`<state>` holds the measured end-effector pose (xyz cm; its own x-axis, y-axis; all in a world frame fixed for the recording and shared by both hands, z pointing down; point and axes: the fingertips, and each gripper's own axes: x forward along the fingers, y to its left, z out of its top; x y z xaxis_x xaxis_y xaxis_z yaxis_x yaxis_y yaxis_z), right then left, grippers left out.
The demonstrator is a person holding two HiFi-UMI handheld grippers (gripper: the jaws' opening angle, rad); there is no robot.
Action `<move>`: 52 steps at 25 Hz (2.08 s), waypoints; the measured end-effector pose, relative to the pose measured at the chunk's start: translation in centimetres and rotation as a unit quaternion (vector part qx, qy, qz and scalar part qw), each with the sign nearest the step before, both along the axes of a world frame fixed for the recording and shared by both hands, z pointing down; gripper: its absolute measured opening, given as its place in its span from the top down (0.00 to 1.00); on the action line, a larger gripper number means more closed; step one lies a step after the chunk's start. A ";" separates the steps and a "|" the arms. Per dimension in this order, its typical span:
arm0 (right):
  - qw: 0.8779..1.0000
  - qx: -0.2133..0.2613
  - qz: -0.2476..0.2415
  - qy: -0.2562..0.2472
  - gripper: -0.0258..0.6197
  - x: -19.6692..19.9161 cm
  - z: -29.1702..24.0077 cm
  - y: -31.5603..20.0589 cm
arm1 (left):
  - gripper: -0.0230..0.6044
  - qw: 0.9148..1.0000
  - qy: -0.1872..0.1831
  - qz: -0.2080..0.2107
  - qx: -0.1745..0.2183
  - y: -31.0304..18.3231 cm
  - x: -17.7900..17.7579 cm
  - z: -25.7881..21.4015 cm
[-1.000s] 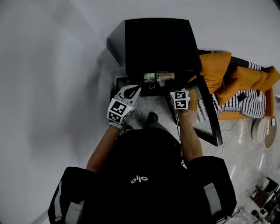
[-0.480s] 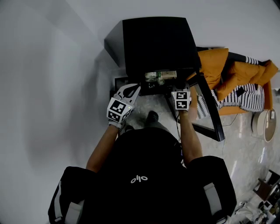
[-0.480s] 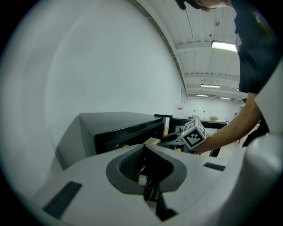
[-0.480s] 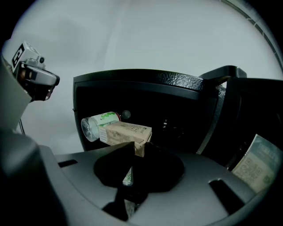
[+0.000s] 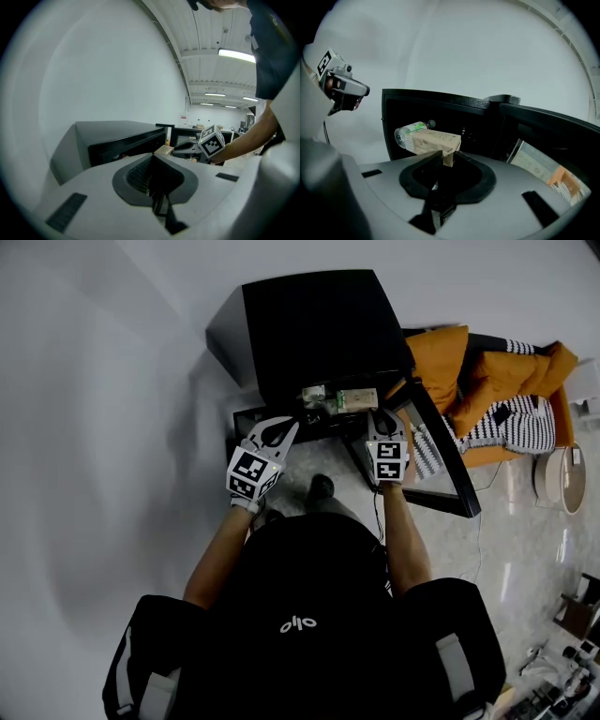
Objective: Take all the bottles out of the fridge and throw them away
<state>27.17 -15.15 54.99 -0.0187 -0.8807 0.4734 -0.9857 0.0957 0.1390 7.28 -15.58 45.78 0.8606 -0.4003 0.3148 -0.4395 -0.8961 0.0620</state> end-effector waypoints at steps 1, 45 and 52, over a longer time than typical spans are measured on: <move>1.000 0.001 0.003 0.002 0.83 0.0 -0.3 0.5 | 0.96 1.000 0.002 0.003 0.000 0.3 0.0 0.0; 0.919 -0.022 -0.394 0.006 0.82 -40.3 2.0 -1.0 | 0.96 0.928 0.024 -0.365 -0.067 9.8 -33.7 7.5; 0.924 -0.067 -0.378 0.008 0.82 -40.5 11.5 -3.4 | 0.96 0.931 0.021 -0.350 -0.097 6.7 -32.4 15.2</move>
